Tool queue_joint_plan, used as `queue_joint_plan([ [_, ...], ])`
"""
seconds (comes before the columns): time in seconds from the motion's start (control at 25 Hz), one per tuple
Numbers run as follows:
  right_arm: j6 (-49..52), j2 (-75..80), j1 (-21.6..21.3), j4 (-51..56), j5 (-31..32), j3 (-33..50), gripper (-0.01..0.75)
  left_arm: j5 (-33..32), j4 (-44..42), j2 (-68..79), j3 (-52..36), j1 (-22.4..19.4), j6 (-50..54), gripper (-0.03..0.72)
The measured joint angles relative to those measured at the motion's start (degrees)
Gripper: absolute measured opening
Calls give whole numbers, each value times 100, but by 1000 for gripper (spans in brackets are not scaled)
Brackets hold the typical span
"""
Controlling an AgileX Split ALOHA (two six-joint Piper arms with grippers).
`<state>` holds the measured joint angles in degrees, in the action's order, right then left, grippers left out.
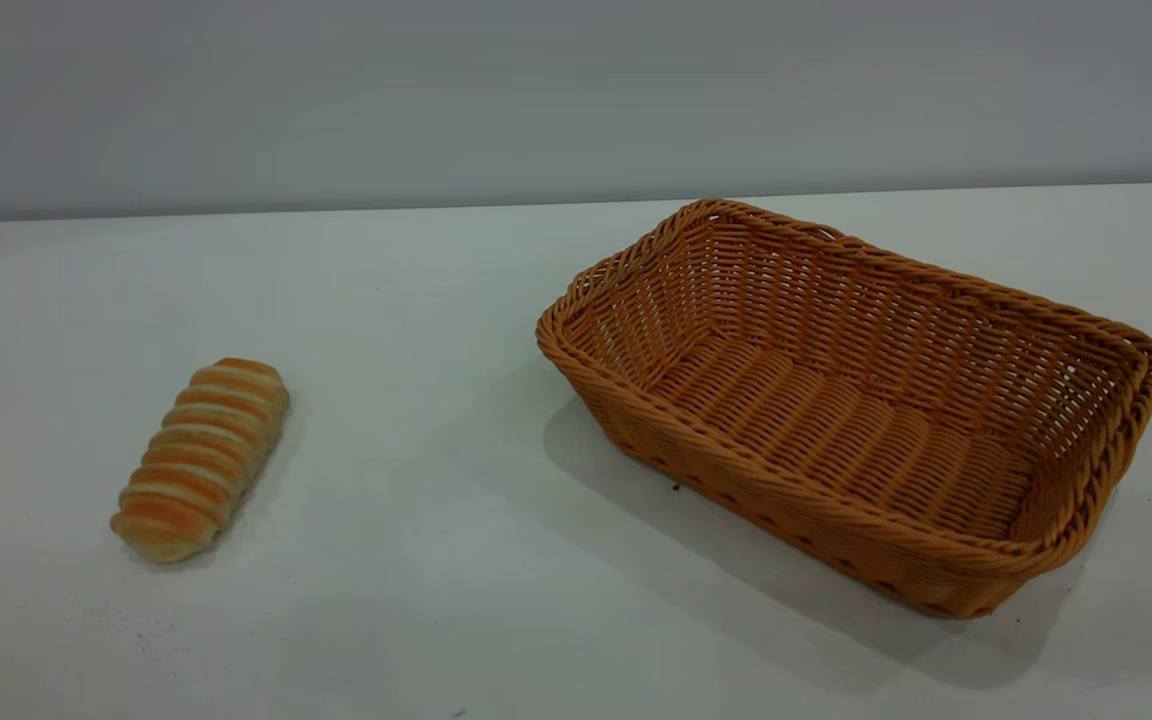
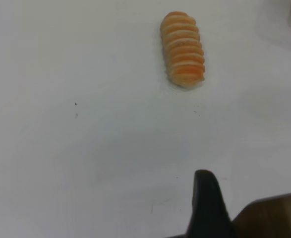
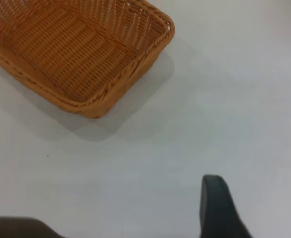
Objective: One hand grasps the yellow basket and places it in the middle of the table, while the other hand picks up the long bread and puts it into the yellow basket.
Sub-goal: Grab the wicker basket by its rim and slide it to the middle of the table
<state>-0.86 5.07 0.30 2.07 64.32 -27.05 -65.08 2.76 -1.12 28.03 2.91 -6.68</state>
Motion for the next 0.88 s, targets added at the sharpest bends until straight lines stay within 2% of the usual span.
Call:
queue_joint_plan([
  [0.88, 0, 0, 0, 0, 0, 0, 371, 0, 0, 0, 0, 0, -5, 542],
])
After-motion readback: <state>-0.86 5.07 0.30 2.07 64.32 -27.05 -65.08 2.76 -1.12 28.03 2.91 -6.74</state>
